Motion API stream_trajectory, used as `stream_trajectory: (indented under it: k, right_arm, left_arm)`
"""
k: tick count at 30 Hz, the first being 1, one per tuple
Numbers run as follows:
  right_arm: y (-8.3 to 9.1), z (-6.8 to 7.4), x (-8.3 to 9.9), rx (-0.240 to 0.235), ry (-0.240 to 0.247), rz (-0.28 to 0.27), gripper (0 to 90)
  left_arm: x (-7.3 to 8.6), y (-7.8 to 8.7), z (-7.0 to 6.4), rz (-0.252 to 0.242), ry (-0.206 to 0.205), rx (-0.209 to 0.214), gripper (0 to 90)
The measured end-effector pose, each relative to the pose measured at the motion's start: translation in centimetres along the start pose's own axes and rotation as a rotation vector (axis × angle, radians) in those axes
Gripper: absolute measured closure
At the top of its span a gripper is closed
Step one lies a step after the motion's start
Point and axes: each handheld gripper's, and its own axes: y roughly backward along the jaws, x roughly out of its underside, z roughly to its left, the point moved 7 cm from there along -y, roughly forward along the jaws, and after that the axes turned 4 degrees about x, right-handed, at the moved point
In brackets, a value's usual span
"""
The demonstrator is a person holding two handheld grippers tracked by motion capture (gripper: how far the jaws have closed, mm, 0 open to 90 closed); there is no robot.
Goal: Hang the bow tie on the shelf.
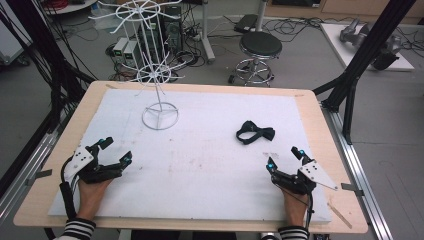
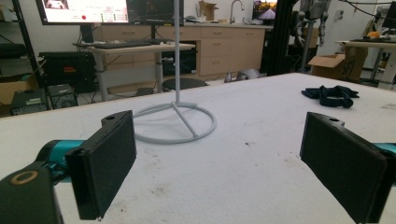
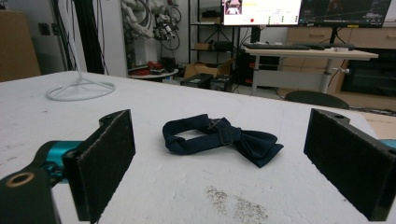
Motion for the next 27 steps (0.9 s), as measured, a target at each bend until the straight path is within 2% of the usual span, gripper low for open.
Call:
stream_trajectory:
  k: [27]
  right_arm:
    - [-0.19, -0.1, 0.01, 0.006, -0.004, 0.016, 7.9]
  left_arm:
    - [0.01, 0.0, -0.1, 0.002, -0.012, -0.002, 11.1]
